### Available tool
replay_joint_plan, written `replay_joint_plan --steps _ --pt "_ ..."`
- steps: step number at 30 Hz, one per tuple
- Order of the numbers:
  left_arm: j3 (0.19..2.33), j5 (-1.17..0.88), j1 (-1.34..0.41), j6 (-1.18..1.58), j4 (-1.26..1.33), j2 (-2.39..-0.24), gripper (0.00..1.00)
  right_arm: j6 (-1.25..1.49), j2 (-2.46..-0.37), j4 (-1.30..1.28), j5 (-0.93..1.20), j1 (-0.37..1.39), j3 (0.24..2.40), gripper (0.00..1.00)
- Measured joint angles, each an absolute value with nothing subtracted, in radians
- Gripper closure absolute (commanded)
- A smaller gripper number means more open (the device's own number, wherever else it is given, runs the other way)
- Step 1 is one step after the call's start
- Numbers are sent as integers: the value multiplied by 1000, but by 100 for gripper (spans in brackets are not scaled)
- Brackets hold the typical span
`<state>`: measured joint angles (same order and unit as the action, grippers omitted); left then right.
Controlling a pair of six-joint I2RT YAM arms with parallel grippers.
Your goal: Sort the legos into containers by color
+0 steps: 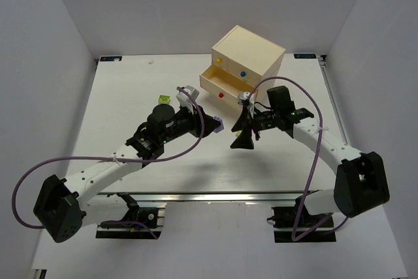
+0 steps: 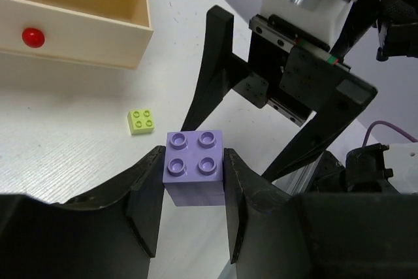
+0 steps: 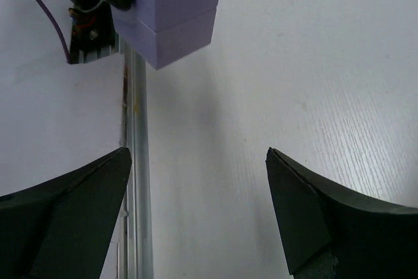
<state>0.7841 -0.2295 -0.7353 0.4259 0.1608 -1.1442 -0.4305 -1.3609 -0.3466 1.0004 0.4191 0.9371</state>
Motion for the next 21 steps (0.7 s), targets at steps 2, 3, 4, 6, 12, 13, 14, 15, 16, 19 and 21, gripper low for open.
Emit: replay_joint_plan --steps 2,3,4,6,12,13,14,15,16,19,21 --pt "767 -224 -735 429 186 -1130 100 -353 -1349 -257 1002 422 923 11" --pt "763 -217 -735 434 196 -1128 100 -314 -1316 -187 982 424 889 11" --pt "760 -208 -735 439 206 -1127 100 -273 -1263 -117 958 429 844 11" --pt "758 -174 -737 455 223 -1128 100 -209 -1200 -65 910 442 817 11" --pt "756 -27 -745 514 263 -1146 100 -54 -1198 97 719 496 828 11" --pt "756 -2 -745 525 263 -1153 100 -34 -1198 107 676 506 829 11" --pt "756 21 -746 537 262 -1163 100 -13 -1201 112 623 516 831 11" --pt "758 43 -746 548 260 -1174 100 7 -1207 115 575 527 837 11" --pt "764 64 -748 558 253 -1187 100 23 -1216 114 542 535 846 11" --pt "787 107 -751 584 233 -1221 100 64 -1245 116 478 556 876 11" --pt "799 127 -754 596 227 -1230 100 84 -1252 116 451 568 887 11"
